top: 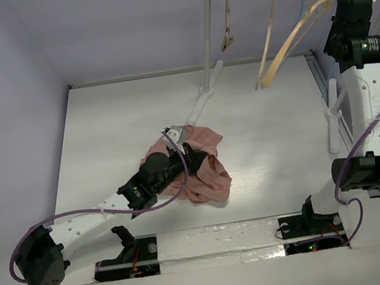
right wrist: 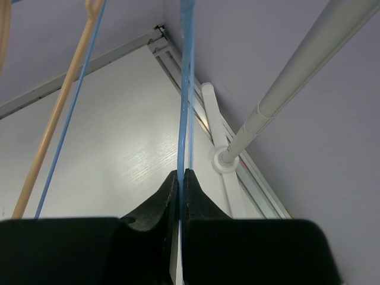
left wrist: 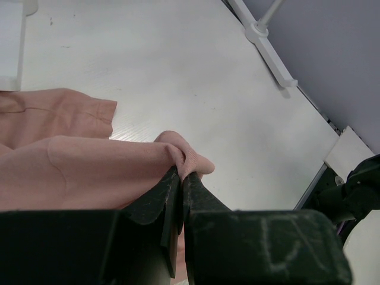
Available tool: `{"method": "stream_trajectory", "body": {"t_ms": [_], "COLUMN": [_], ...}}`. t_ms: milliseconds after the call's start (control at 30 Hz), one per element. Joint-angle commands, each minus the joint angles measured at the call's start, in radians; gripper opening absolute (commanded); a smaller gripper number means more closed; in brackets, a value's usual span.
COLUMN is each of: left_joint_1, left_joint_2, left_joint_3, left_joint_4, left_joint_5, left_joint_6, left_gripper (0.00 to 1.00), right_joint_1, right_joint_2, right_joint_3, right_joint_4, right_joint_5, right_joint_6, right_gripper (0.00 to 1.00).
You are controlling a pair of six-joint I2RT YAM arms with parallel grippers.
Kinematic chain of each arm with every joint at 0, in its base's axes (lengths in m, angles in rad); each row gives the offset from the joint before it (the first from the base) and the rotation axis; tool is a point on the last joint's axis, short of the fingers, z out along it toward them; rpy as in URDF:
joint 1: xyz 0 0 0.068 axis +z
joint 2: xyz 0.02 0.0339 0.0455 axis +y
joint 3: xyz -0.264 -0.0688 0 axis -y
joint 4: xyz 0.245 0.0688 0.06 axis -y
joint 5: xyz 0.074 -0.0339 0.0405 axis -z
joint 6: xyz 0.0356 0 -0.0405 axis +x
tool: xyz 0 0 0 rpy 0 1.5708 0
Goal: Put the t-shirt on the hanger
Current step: Pick up the hanger from the clothesline.
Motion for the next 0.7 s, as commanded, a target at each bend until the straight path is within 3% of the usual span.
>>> {"method": "stream_trajectory", "body": {"t_ms": [0,333,667], "left_joint_1": [-0.001,-0.001,-0.001], "left_joint_2": [-0.031,-0.027,-0.017], "left_joint_3": [-0.002,-0.003,-0.003], "left_joint_4": [0.071,0.075,0.081], "left_joint_5": [0.015,0.011,0.011], "left_joint_6": [0.002,0.001,-0.005], "left_gripper": [0.00,0.00,0.00], "right_joint_1": [-0.006,-0.006,-0.006], "right_joint_2": [-0.057,-0.109,-0.290], "right_joint_3": [0.032,0.014,-0.192], "right_joint_4": [0.061,0.120,0.194], "right_joint_5": [0.002,-0.069,-0.159], "right_joint_6": [-0.016,-0.044,-0.016], "right_gripper": [0.00,0.00,0.00]}}
